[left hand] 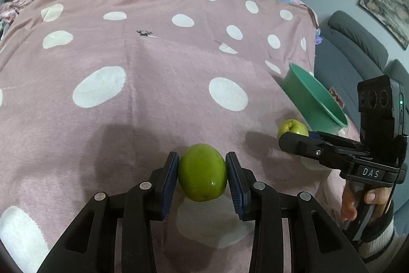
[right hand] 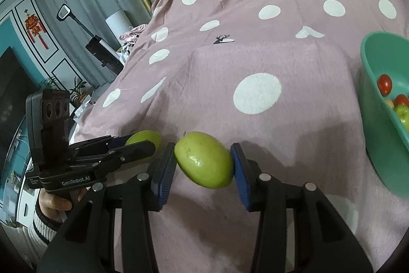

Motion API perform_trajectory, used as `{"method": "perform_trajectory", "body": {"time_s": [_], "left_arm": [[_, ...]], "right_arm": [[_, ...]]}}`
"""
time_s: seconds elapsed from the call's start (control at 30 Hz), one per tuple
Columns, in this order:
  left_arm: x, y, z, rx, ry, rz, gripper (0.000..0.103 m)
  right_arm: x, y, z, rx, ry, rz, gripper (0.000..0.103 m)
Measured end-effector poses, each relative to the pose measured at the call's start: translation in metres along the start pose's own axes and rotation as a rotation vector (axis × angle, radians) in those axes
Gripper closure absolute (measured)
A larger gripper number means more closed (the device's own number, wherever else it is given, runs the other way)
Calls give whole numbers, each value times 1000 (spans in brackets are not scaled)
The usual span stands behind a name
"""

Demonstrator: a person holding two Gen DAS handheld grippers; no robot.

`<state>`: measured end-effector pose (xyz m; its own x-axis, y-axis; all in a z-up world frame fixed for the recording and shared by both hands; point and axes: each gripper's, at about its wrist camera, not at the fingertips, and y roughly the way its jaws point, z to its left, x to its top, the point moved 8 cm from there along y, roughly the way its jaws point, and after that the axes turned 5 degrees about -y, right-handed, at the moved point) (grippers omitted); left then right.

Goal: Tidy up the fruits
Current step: 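Carry both held green fruits over to the green bowl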

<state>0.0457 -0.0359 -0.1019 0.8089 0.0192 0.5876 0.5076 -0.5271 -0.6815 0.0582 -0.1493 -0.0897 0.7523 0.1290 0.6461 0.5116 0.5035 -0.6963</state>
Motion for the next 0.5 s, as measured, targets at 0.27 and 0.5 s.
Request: {"method": "perform_trajectory", "body": {"time_s": [0.27, 0.5], "left_arm": [[-2, 8, -9, 35, 36, 21, 65], [-3, 10, -8, 57, 36, 22, 65]], "right_arm": [[-10, -3, -8, 10, 12, 6, 59], [-12, -5, -11, 17, 18, 1, 59]]}}
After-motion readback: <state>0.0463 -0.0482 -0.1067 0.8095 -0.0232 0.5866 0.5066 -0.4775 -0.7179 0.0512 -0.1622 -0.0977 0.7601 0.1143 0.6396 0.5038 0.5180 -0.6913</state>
